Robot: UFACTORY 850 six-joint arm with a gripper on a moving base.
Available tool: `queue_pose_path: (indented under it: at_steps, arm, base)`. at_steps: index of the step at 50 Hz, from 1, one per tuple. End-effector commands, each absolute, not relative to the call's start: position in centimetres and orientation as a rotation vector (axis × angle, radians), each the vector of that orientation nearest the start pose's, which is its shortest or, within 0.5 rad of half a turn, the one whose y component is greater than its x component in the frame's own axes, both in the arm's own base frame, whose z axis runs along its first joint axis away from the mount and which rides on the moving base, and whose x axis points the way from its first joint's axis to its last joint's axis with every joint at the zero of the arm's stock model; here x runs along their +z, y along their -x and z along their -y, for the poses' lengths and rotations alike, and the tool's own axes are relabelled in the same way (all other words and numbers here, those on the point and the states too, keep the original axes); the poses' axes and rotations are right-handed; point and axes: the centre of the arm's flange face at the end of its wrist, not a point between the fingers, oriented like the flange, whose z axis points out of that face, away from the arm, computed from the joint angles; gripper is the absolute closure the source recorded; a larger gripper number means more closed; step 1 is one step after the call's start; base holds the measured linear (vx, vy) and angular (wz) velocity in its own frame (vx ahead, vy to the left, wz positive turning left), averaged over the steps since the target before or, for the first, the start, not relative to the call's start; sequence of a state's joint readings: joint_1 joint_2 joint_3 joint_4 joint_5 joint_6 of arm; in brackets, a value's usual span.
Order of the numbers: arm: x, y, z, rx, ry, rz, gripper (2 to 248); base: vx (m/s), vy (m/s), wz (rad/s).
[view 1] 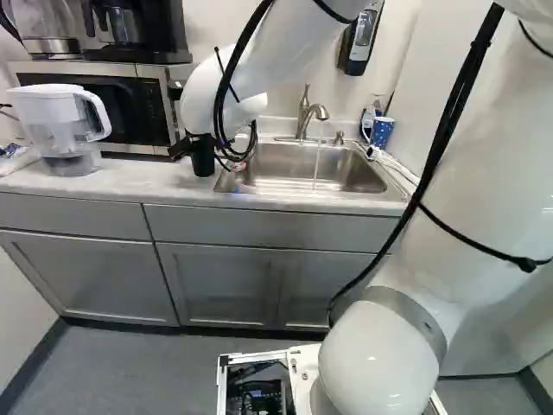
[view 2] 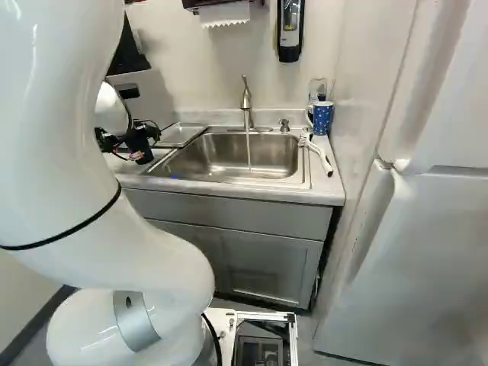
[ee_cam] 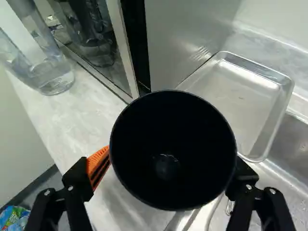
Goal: Rinse the cup and place it in the tray
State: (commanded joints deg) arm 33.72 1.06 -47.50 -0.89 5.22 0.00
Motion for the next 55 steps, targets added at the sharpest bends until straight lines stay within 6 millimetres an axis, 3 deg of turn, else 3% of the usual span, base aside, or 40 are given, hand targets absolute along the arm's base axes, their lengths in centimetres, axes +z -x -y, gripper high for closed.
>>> queue_pose_path:
  at_steps: [55]
  arm:
    - [49.4,-38.6,-24.5,-1.484,2.324,0.696,3]
  base:
    - [0.0,0.0,0.0]
